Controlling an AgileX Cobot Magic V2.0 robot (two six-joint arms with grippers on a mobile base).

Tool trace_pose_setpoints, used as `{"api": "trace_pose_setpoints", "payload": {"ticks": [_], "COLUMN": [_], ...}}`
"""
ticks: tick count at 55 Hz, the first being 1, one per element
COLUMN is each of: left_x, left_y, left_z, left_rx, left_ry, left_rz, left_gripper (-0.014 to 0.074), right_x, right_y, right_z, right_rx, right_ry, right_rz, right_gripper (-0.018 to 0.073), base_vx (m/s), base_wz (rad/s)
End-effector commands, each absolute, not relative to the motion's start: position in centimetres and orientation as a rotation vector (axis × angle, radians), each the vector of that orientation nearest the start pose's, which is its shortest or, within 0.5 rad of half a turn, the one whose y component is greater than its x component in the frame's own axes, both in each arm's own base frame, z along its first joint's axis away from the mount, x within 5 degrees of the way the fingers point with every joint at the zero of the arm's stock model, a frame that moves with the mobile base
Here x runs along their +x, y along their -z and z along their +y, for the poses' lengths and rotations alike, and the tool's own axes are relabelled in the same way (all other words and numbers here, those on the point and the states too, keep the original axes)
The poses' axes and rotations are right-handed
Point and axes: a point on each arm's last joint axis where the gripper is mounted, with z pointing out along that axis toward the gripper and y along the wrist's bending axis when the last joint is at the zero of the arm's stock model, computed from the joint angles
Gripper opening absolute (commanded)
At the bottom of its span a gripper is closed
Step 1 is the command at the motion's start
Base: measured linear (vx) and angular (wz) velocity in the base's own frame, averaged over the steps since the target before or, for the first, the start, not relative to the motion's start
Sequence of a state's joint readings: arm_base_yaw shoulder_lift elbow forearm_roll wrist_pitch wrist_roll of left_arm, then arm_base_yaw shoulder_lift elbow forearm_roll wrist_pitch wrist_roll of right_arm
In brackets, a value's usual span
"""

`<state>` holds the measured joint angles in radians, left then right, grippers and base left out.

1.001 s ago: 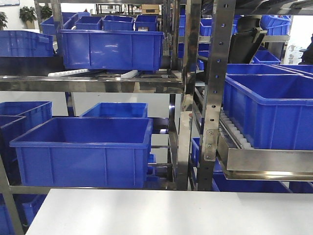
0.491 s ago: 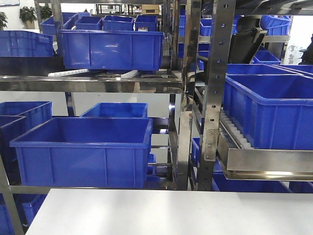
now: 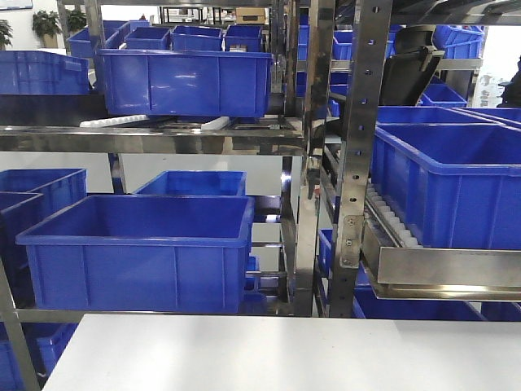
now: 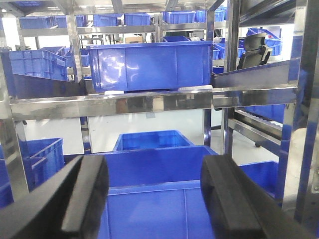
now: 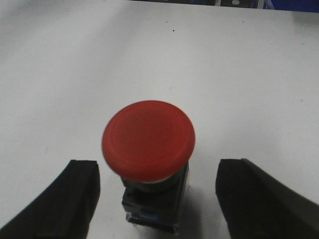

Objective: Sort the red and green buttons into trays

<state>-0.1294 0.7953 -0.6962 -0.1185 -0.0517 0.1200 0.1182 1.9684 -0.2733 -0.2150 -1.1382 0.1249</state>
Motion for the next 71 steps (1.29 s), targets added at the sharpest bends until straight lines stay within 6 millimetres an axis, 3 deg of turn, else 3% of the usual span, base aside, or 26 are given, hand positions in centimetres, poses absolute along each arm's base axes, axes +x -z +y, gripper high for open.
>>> {"api": "trace_pose_setpoints", "payload": {"ticks": [1, 8, 18, 26, 32, 45, 53, 62, 65, 66, 71], "left_x": [16.7, 16.7, 16.7, 16.8, 16.9, 16.2, 15.2, 15.2, 15.8, 16.9, 17.4], "left_y": [-39.6, -39.6, -39.5, -38.6, -36.5, -26.8, -21.4, -18.2, -17.7, -16.1, -14.9], "left_z": [-2.1, -2.1, -2.1, -2.2, -2.3, -2.0, -1.7, -1.3, -1.3, -1.5, -2.2], "left_rx": [0.077, 0.077, 0.078, 0.092, 0.109, 0.041, 0.031, 0.019, 0.019, 0.025, 0.076], "left_ry": [0.102, 0.102, 0.103, 0.108, 0.101, 0.136, 0.101, 0.053, 0.043, 0.039, 0.105], "left_rz": [1.399, 1.399, 1.409, 1.494, 1.583, 1.806, 1.847, 1.809, 1.81, 1.85, 1.889], "left_gripper": [0.0536, 0.0536, 0.0536, 0.0536, 0.0536, 0.0536, 0.0536, 0.0534, 0.0534, 0.0534, 0.0534], "right_x": [24.9, 25.4, 25.4, 25.2, 25.1, 25.1, 25.2, 25.3, 25.3, 25.3, 25.3], "right_y": [-9.6, -9.1, -8.9, -8.8, -8.8, -8.8, -8.8, -8.8, -8.8, -8.8, -8.8], "right_z": [5.0, 5.0, 4.9, 5.0, 5.0, 5.0, 4.9, 4.6, 4.6, 4.5, 4.4], "right_rx": [-0.205, -0.205, -0.193, -0.205, -0.204, -0.203, -0.192, -0.164, -0.155, -0.143, -0.142], "right_ry": [-0.329, -0.329, -0.322, -0.333, -0.334, -0.334, -0.326, -0.304, -0.298, -0.288, -0.287], "right_rz": [1.806, 1.812, 1.832, 1.847, 1.846, 1.845, 1.843, 1.844, 1.841, 1.841, 1.842], "right_gripper": [0.0513, 0.0405, -0.0011, -0.0016, -0.0016, -0.0014, -0.0013, -0.0013, -0.0013, -0.0013, -0.0012], "base_vx": [0.0, 0.0, 0.0, 0.0, 0.0, 0.0, 0.0, 0.0, 0.0, 0.0, 0.0], "base_wz": [0.0, 0.0, 0.0, 0.0, 0.0, 0.0, 0.0, 0.0, 0.0, 0.0, 0.0]}}
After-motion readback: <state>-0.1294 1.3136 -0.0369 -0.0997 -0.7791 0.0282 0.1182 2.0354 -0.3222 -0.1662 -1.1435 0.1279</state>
